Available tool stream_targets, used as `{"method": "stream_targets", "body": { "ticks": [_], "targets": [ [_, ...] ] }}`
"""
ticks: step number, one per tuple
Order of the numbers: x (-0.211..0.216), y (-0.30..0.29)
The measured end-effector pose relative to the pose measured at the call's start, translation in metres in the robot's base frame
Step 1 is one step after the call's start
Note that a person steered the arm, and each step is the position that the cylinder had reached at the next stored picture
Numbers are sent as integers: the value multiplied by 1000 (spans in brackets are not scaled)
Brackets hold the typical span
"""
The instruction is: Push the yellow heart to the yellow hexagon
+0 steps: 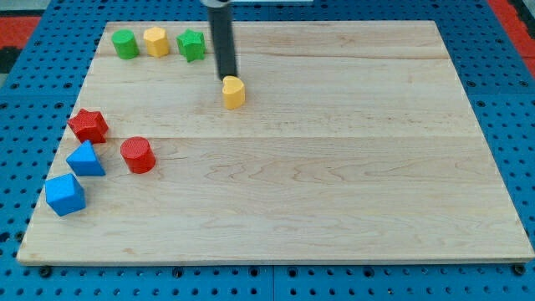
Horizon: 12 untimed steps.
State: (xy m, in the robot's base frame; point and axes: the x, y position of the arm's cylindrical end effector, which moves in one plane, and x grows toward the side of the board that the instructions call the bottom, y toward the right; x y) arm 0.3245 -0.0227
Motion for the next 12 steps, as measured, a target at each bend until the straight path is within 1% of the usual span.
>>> {"method": "stream_targets", "body": {
  "ticks": [1,2,3,4,5,6,7,8,9,10,12],
  "targets": [
    [24,76],
    [56,24],
    [2,-82],
    [-1,-92],
    [32,-96],
    [8,-159],
    [3,-178],
    [33,-187],
    [6,-220],
    [-32,-174],
    [9,-282]
  ]
}}
